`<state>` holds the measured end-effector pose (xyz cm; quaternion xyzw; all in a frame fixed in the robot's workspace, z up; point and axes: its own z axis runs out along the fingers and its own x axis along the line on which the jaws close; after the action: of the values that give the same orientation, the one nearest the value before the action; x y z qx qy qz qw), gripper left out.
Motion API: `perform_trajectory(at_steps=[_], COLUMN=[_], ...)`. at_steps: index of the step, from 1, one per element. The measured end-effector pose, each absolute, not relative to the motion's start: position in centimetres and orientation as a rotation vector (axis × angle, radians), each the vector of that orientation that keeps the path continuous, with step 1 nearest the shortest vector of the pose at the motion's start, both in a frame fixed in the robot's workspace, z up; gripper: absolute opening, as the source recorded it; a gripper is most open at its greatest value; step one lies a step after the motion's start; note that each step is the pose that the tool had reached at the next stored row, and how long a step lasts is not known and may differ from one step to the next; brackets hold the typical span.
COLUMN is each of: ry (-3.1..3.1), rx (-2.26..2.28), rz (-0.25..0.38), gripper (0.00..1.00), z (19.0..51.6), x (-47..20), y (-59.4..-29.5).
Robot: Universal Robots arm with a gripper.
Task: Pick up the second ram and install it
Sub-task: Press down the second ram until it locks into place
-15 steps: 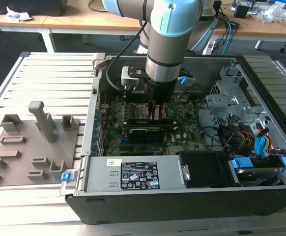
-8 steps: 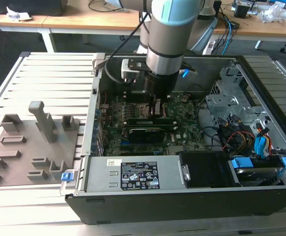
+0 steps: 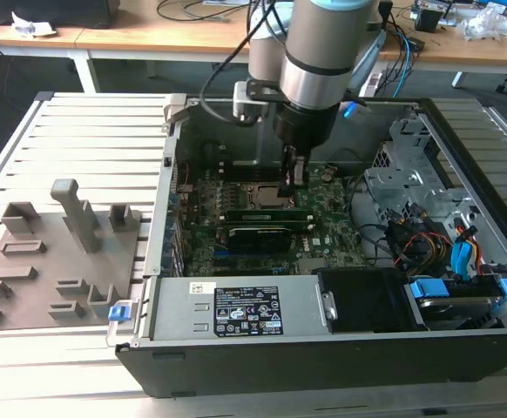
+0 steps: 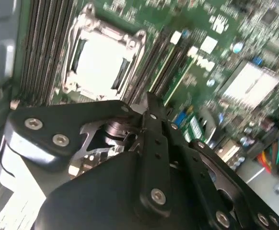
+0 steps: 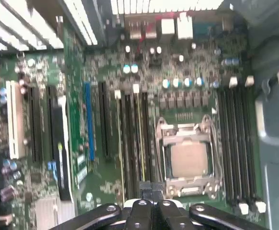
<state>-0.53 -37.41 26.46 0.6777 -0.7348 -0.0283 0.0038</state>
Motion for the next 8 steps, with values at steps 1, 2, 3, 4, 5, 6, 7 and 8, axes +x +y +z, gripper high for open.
perform_trajectory(at_steps=[1, 2, 3, 4, 5, 6, 7, 8], ry=[-2.302, -2.302, -2.302, -2.302, -2.302, -2.302, -2.302, -2.302], rx=[2.123, 2.123, 2.123, 2.123, 2.123, 2.123, 2.123, 2.123], rz=[-0.090, -0.090, -0.090, -0.091, -0.091, -0.091, -0.091, -0.091], gripper=[0.11, 0.11, 0.11, 0.11, 0.11, 0.11, 0.11, 0.11], z=[26.0, 25.6, 25.5, 25.3, 25.0, 24.8, 24.4, 24.0], x=[0.1, 0.7, 1.0, 1.2, 1.3, 1.3, 1.4, 1.5], y=[-37.4, -37.4, -37.4, -37.4, -37.4, -37.4, -37.4, -37.4])
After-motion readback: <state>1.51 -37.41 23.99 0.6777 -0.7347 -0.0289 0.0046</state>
